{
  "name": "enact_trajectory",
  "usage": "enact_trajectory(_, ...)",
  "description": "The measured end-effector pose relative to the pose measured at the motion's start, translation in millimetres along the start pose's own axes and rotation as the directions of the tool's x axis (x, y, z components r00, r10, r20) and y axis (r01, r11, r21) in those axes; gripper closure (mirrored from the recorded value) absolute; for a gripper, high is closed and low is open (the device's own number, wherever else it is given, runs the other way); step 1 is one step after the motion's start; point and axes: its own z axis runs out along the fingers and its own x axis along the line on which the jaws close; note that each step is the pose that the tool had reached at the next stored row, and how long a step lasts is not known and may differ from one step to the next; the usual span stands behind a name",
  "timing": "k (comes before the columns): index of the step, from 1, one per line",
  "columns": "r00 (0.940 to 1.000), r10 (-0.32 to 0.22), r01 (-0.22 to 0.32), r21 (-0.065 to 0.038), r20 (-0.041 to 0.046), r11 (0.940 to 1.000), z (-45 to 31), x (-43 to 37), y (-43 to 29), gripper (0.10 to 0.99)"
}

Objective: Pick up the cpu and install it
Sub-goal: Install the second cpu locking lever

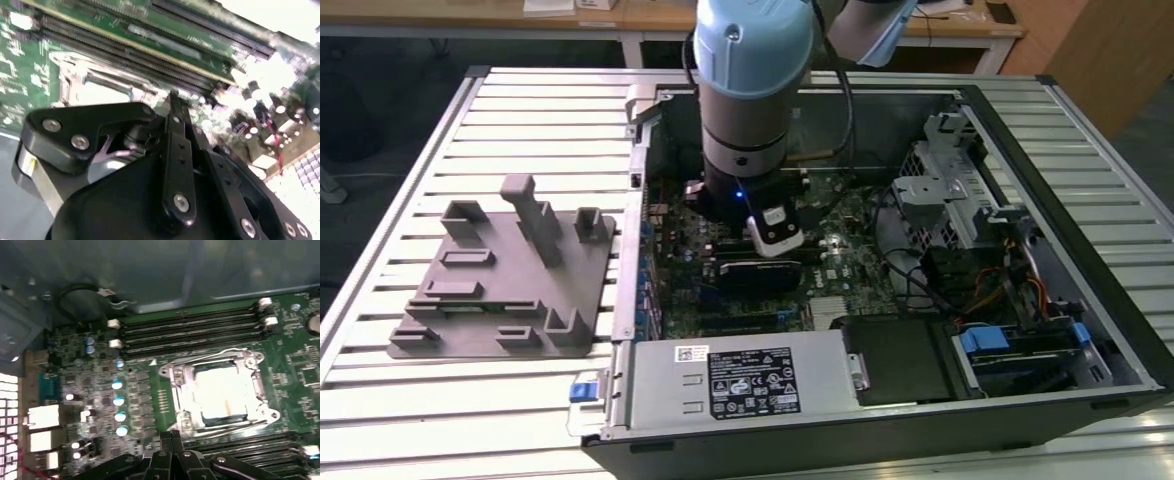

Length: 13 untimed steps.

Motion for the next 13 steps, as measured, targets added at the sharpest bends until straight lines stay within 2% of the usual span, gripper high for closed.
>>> enact_trajectory(7, 1.0, 0.002, -0.002, 0.004, -0.0078, 1.0, 0.4, -24.9, 3.9, 0.98)
enact_trajectory(13, 0.9999, 0.003, -0.003, 0.013, -0.0111, 0.9999, 2.4, -33.7, 13.2, 0.98)
